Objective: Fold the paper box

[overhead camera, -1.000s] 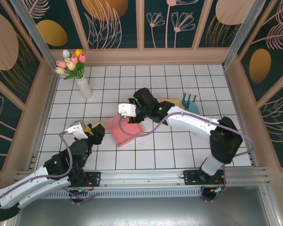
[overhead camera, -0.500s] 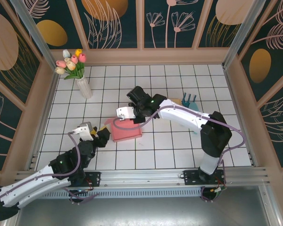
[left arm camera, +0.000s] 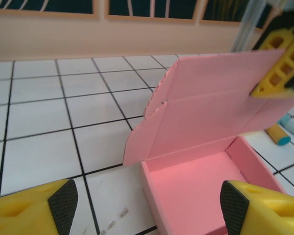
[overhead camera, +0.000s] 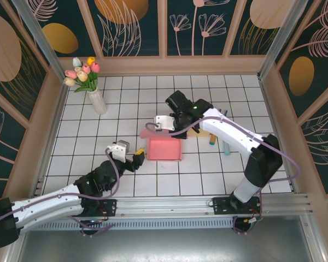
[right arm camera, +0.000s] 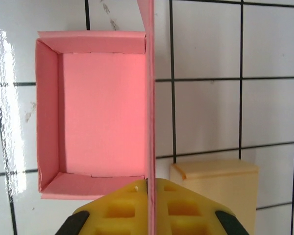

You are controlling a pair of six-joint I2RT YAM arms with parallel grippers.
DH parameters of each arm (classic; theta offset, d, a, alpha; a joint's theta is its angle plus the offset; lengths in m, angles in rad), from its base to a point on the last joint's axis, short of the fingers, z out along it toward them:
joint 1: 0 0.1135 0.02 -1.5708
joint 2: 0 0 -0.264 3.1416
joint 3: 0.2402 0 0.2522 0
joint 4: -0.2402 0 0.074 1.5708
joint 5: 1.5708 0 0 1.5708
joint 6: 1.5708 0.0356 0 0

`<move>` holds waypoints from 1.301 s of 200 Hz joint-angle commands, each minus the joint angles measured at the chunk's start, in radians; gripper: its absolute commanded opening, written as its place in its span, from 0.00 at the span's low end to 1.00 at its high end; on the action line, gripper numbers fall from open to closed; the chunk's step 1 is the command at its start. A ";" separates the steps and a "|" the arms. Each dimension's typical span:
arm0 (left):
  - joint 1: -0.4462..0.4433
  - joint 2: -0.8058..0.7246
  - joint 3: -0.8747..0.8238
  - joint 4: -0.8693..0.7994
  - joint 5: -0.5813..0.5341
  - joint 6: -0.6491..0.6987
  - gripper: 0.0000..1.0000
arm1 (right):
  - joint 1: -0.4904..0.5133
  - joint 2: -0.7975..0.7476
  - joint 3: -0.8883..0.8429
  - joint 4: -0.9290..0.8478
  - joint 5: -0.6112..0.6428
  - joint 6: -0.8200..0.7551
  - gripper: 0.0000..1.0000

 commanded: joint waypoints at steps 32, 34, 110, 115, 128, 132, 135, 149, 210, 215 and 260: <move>0.225 0.129 0.099 0.142 0.364 0.213 0.76 | -0.045 -0.146 -0.095 0.002 -0.071 -0.021 0.01; 0.226 0.135 0.102 0.144 0.377 0.225 0.76 | -0.047 -0.149 -0.096 0.003 -0.073 -0.022 0.01; 0.269 0.391 0.142 0.298 0.450 0.483 0.57 | -0.083 -0.113 -0.082 -0.011 -0.113 -0.040 0.01; 0.269 0.399 0.144 0.304 0.448 0.489 0.57 | -0.084 -0.110 -0.085 -0.011 -0.114 -0.041 0.01; 0.270 0.419 0.149 0.314 0.437 0.502 0.58 | -0.083 -0.105 -0.090 -0.009 -0.125 -0.047 0.01; 0.270 0.425 0.152 0.315 0.433 0.506 0.58 | -0.083 -0.105 -0.092 -0.007 -0.129 -0.048 0.01; 0.271 0.431 0.155 0.313 0.431 0.510 0.58 | -0.083 -0.105 -0.093 -0.006 -0.130 -0.048 0.01; 0.272 0.459 0.167 0.307 0.418 0.523 0.58 | -0.083 -0.104 -0.097 -0.007 -0.135 -0.052 0.01; 0.271 0.536 0.226 0.305 0.414 0.559 0.57 | -0.081 -0.137 -0.121 -0.009 -0.157 -0.073 0.01; 0.271 0.539 0.232 0.298 0.419 0.563 0.55 | -0.081 -0.139 -0.122 -0.008 -0.156 -0.073 0.01; 0.271 0.531 0.255 0.263 0.481 0.568 0.35 | -0.080 -0.137 -0.122 0.014 -0.137 -0.056 0.01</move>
